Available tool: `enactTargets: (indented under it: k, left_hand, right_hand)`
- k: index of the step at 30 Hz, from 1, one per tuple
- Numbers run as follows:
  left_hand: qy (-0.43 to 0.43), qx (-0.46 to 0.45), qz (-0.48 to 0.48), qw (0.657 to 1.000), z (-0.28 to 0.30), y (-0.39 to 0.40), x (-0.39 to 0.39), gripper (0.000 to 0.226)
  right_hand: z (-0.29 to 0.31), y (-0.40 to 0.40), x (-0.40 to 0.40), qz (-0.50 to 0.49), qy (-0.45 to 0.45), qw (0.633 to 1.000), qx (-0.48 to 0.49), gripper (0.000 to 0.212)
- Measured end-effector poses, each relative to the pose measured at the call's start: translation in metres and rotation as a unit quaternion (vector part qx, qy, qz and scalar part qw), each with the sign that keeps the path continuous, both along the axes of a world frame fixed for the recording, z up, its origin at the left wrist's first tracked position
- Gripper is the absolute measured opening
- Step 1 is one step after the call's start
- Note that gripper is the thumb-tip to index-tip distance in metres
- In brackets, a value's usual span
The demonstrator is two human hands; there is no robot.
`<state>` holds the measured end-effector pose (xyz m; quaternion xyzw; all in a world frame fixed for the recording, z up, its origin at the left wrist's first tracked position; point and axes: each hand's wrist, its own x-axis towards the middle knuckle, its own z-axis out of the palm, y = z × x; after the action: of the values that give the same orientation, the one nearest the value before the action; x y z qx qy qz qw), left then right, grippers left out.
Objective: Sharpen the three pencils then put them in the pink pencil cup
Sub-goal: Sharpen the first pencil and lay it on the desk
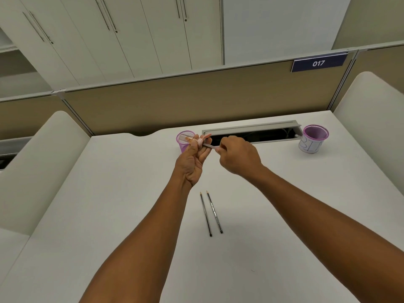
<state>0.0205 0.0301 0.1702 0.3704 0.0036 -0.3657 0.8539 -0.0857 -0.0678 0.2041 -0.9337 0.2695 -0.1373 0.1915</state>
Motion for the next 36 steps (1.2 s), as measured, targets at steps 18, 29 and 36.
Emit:
enactTargets:
  k: [18,29,36]
  left_hand:
    - [0.007,0.004,-0.006,1.000,-0.004,-0.001,-0.006,0.025]
    - [-0.029,0.009,-0.057,0.998,0.000,0.001,-0.014,0.015]
    - [-0.006,0.025,-0.021,0.999,-0.007,-0.003,-0.012,0.026]
  right_hand:
    - [-0.005,0.004,-0.009,-0.014,-0.001,0.999,-0.034,0.023]
    - [0.027,-0.012,-0.009,-0.066,0.084,0.854,0.508,0.033]
    - [0.002,0.000,-0.007,-0.012,0.051,0.998,0.019,0.017]
